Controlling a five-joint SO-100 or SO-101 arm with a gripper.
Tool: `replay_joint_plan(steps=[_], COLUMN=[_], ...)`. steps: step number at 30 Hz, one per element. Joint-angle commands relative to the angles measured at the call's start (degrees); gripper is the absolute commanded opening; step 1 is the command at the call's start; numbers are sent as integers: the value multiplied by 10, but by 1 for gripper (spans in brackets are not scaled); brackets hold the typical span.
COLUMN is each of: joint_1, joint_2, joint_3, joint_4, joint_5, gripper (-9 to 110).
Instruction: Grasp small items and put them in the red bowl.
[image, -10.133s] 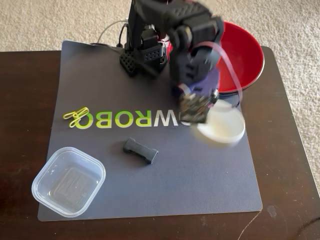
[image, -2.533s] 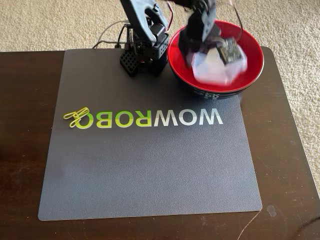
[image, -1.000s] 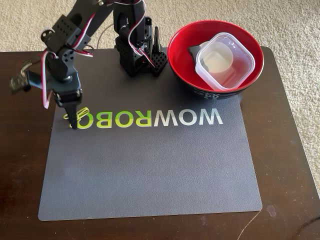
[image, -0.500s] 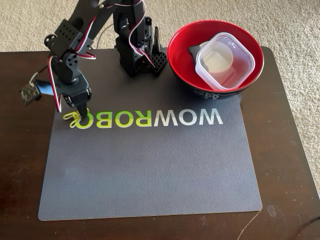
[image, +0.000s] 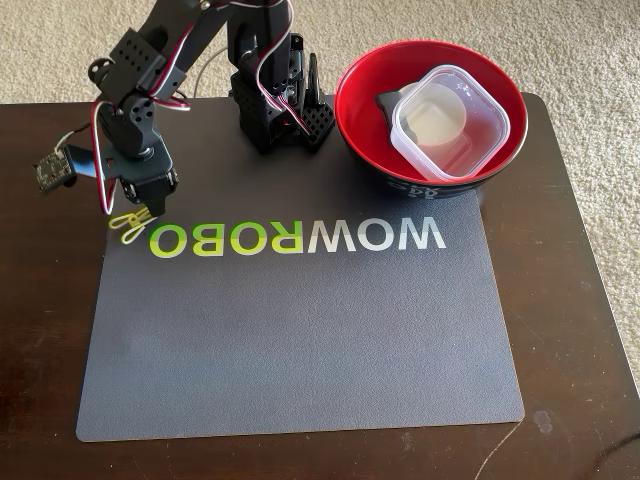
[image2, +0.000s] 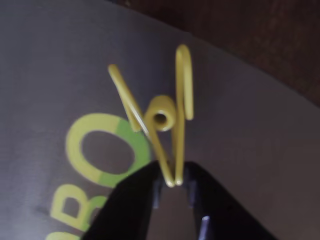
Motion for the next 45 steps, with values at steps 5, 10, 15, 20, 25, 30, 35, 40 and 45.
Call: replay_joint_plan(steps=[5, 10, 15, 20, 25, 30, 35, 40, 45], joint_1=[-165, -409, -661, -856, -1004, -1106, -1193, -1178, -1148], joint_2=[155, 216, 142, 135, 187, 221, 233, 214, 196], joint_3=[-10, -54, -216, -269, -274, -265, -246, -231, -228], joint_4=[42, 83, 163, 222, 314, 352, 381, 376, 376], joint_5=[-83, -143, -215, -221, -229, -237, -239, -252, -257], gripper=[0, 0, 0, 0, 0, 0, 0, 30, 35])
